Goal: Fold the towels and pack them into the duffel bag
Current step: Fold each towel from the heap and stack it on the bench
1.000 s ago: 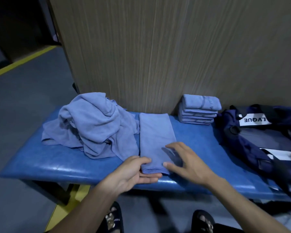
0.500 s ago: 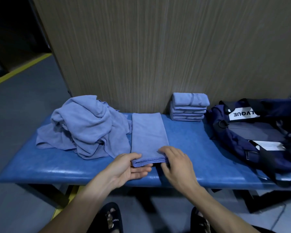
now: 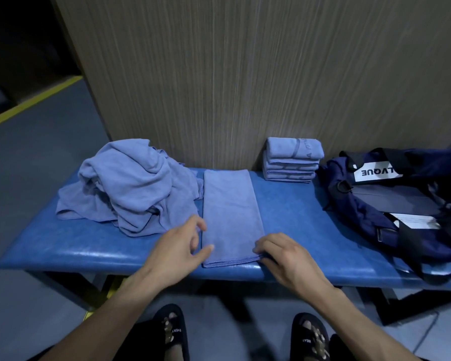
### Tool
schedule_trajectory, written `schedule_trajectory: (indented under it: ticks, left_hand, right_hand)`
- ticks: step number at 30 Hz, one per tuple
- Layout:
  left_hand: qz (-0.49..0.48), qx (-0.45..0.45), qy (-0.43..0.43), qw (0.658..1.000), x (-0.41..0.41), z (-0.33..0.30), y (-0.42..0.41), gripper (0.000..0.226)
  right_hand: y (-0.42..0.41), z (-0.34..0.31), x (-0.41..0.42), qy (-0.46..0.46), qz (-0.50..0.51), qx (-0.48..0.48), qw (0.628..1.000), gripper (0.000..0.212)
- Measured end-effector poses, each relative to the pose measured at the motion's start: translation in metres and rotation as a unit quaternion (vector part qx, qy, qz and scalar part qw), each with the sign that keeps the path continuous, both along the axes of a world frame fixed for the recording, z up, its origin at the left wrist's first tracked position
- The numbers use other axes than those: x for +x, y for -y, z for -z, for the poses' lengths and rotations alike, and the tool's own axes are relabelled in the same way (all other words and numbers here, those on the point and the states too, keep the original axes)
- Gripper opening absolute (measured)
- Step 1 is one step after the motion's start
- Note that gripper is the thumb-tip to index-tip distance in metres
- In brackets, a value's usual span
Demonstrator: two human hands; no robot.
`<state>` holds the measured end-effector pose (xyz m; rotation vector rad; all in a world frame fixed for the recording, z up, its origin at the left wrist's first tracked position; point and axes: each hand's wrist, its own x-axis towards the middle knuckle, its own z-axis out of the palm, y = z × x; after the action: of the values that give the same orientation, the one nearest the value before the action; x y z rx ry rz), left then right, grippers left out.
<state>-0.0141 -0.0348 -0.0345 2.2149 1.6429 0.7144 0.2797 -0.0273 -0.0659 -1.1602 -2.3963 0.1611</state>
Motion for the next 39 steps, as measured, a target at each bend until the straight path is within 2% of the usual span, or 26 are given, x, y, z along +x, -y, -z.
schedule_trajectory:
  ticks: [1, 3, 6, 11, 15, 18, 21, 23, 26, 28, 31, 33, 37, 39]
  left_hand:
    - [0.06, 0.04, -0.014, 0.997, 0.003, -0.001, 0.001, 0.037]
    - [0.138, 0.044, -0.067, 0.987, 0.011, 0.004, 0.001, 0.052]
    - [0.157, 0.047, -0.155, 0.974, 0.016, 0.02, -0.001, 0.063]
    - [0.163, 0.09, -0.168, 0.968, 0.014, 0.025, 0.001, 0.053]
    - [0.173, 0.147, -0.122, 0.966, 0.015, 0.036, 0.006, 0.043]
    - [0.167, 0.16, -0.047, 0.972, 0.012, 0.041, 0.004, 0.041]
    - [0.17, 0.134, 0.018, 0.976, 0.008, 0.04, 0.005, 0.03]
    - [0.178, 0.128, 0.028, 0.975, 0.006, 0.041, 0.005, 0.028]
    - [0.177, 0.12, 0.029, 0.977, 0.003, 0.041, 0.006, 0.028]
    - [0.164, 0.101, 0.051, 0.98, 0.003, 0.038, 0.008, 0.026]
    - [0.127, 0.029, 0.125, 0.984, 0.006, 0.03, 0.013, 0.017]
    - [0.073, -0.016, 0.154, 0.985, 0.009, 0.025, 0.011, 0.018]
    - [0.029, -0.075, 0.207, 0.975, 0.015, 0.025, -0.001, 0.048]
    - [0.003, -0.102, 0.24, 0.965, 0.017, 0.023, -0.008, 0.051]
  right_hand:
    - [0.001, -0.003, -0.001, -0.01, 0.006, -0.018, 1.0, 0.011]
    - [0.001, -0.006, -0.002, -0.021, 0.009, -0.036, 0.999, 0.012]
    - [0.002, -0.008, -0.001, -0.033, 0.002, -0.043, 0.999, 0.016]
    - [0.003, -0.015, 0.003, -0.1, 0.009, -0.066, 0.993, 0.012]
    - [0.005, -0.015, 0.006, -0.123, -0.013, -0.103, 0.987, 0.019]
    - [0.005, -0.012, 0.01, -0.087, -0.008, -0.075, 0.993, 0.018]
    - [0.004, -0.007, 0.015, -0.024, -0.028, -0.06, 0.998, 0.049]
    - [0.004, -0.001, 0.016, -0.005, -0.039, -0.065, 0.997, 0.054]
    - [0.001, 0.004, 0.016, -0.045, -0.022, -0.068, 0.996, 0.034]
    - [0.001, -0.001, 0.016, -0.087, -0.009, -0.094, 0.992, 0.029]
    - [0.002, -0.012, 0.016, -0.143, 0.015, -0.156, 0.977, 0.022]
    - [0.0, -0.017, 0.013, -0.16, 0.045, -0.195, 0.967, 0.006]
    - [-0.008, -0.023, 0.003, -0.22, 0.084, -0.277, 0.932, 0.035]
    - [-0.013, -0.024, -0.002, -0.232, 0.12, -0.302, 0.917, 0.04]
